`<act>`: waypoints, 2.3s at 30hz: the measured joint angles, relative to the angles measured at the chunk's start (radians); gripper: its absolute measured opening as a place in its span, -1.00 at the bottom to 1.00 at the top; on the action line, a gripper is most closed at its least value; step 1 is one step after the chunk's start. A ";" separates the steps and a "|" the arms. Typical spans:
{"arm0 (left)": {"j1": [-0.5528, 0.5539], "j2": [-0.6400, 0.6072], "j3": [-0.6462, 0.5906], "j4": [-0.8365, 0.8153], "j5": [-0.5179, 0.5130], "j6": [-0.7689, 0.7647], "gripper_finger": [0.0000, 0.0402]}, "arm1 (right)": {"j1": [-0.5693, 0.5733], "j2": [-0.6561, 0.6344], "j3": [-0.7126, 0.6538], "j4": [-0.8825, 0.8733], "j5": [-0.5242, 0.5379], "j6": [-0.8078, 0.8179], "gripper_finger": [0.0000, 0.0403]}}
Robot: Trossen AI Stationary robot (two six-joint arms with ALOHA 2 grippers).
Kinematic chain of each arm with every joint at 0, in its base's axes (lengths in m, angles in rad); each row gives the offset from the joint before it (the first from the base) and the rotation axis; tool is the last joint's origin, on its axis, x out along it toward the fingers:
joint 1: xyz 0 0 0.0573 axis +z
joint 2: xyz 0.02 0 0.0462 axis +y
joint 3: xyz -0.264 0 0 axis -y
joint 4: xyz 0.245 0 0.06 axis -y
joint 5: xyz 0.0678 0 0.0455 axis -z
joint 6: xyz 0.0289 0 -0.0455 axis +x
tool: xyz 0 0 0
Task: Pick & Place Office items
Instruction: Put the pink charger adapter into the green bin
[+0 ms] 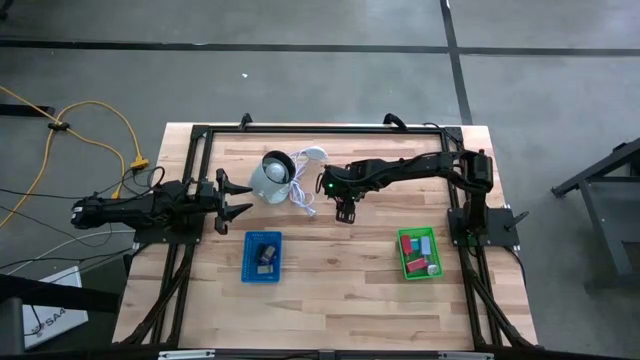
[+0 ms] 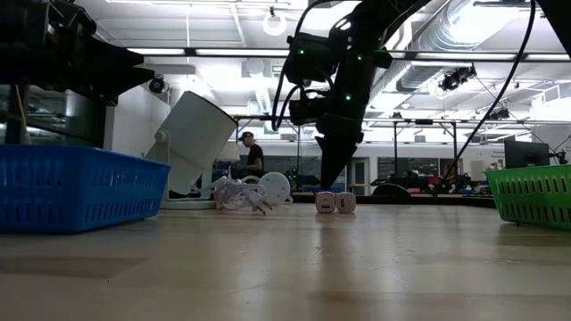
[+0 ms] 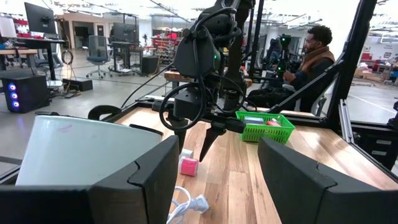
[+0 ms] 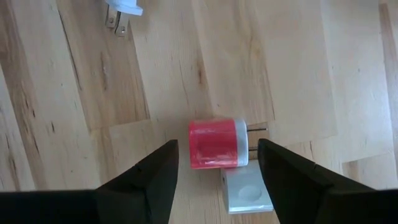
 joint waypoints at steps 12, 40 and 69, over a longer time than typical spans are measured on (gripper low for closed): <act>0.000 0.000 0.000 0.000 0.000 0.000 0.06 | -0.002 0.061 -0.001 0.023 -0.004 -0.002 0.03; 0.000 0.000 0.000 0.000 0.000 0.000 0.06 | -0.002 0.061 0.000 0.030 -0.004 -0.006 -0.08; 0.000 0.000 0.000 0.000 0.000 0.000 0.06 | 0.000 0.028 -0.001 0.028 -0.004 0.001 -0.10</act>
